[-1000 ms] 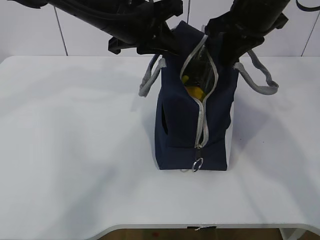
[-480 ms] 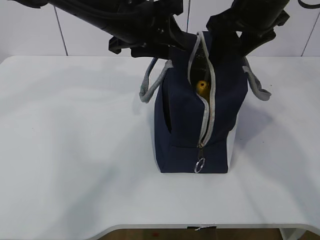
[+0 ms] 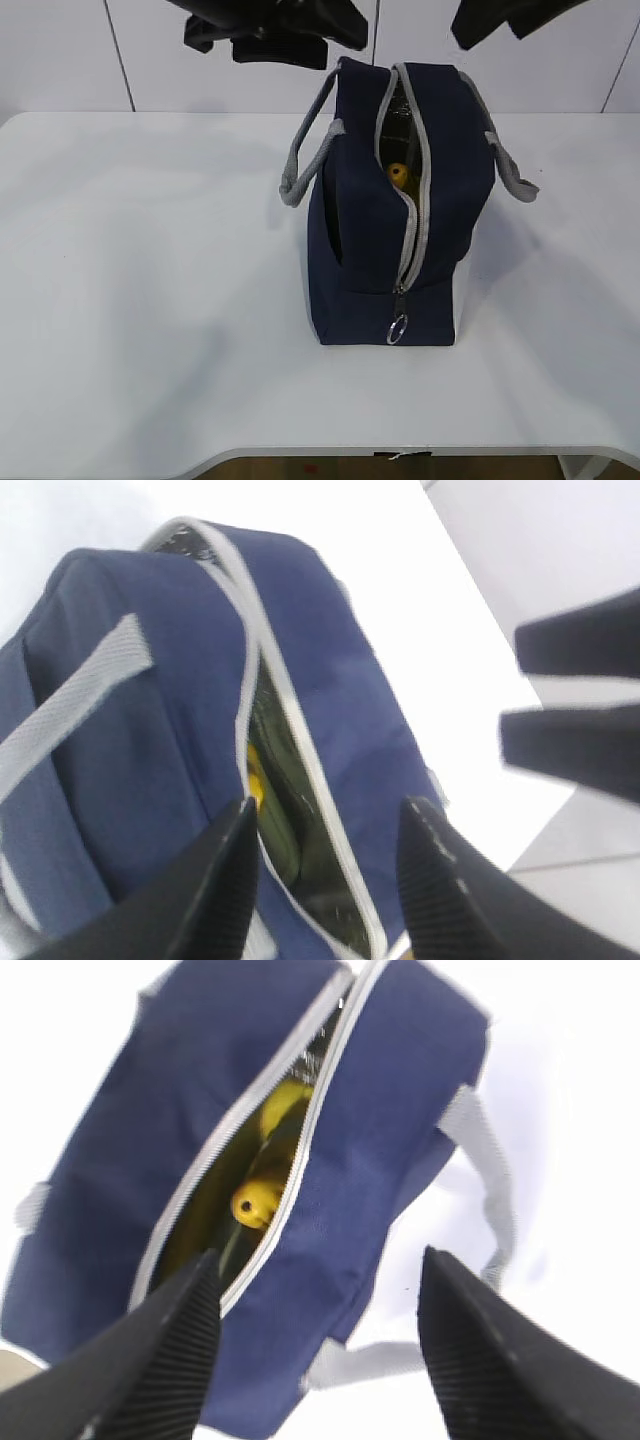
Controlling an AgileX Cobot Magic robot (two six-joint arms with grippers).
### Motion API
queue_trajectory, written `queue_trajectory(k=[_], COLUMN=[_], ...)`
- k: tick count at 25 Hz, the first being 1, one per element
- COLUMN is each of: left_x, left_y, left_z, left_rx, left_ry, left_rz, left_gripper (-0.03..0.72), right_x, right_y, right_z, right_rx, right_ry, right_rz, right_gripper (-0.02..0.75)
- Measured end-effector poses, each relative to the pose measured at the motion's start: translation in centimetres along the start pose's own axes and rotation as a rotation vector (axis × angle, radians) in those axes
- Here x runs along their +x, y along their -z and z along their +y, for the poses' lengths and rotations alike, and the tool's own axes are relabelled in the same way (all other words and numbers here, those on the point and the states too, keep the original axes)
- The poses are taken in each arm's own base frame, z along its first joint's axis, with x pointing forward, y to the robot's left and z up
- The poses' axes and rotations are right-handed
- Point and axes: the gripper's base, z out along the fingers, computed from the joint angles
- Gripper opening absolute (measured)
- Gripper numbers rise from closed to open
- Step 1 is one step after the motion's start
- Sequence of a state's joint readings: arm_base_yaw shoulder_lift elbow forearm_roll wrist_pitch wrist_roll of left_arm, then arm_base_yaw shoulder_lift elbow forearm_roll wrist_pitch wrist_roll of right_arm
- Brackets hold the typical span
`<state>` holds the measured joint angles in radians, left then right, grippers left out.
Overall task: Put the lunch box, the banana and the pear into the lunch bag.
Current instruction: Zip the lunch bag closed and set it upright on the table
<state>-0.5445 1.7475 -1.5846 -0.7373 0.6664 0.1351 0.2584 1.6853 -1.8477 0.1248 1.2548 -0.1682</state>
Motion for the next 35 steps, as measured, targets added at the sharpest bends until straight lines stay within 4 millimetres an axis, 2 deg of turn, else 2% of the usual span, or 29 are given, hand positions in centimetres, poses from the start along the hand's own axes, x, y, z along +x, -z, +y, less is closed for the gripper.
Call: queue_trajectory(k=[4,7,10,13,19,25,29,35], left_x=[0.2,0.5,0.8,1.2,2.0,2.3,2.7,3.2], left_y=[2.4,4.0,5.6,6.6,7.0,7.0,7.2,7.3], left_z=[-1.1,-1.8,-2.2,-2.3,-2.1,-2.1,-2.0,-2.4], left_rx=[-0.015,-0.034,-0.061,-0.091,-0.111,-0.115,-0.116,-0.115], left_ry=[-0.084,-0.144,-0.198,-0.24,-0.253,-0.255,-0.249,-0.245], left_rz=[0.033,0.064,0.094,0.143,0.232,0.262,0.309,0.342], left_gripper=[0.35,0.35,0.35,0.35,0.35,0.35,0.35,0.35], right_x=[0.4,1.6,3.3,5.5,10.5,15.8,18.8,22.4], right_y=[3.5,6.2,7.8,8.6,7.8,4.7,2.8,1.1], right_z=[0.5,0.9,1.4,1.9,2.6,3.7,4.7,5.9], right_rx=[0.012,0.017,0.012,-0.003,-0.029,-0.133,-0.22,-0.314], right_ry=[0.004,-0.004,-0.011,-0.02,-0.035,-0.014,0.029,0.086], right_rz=[-0.076,-0.126,-0.135,-0.118,-0.025,0.064,0.024,-0.093], right_gripper=[0.494,0.494,0.494,0.494,0.494,0.494,0.494,0.494])
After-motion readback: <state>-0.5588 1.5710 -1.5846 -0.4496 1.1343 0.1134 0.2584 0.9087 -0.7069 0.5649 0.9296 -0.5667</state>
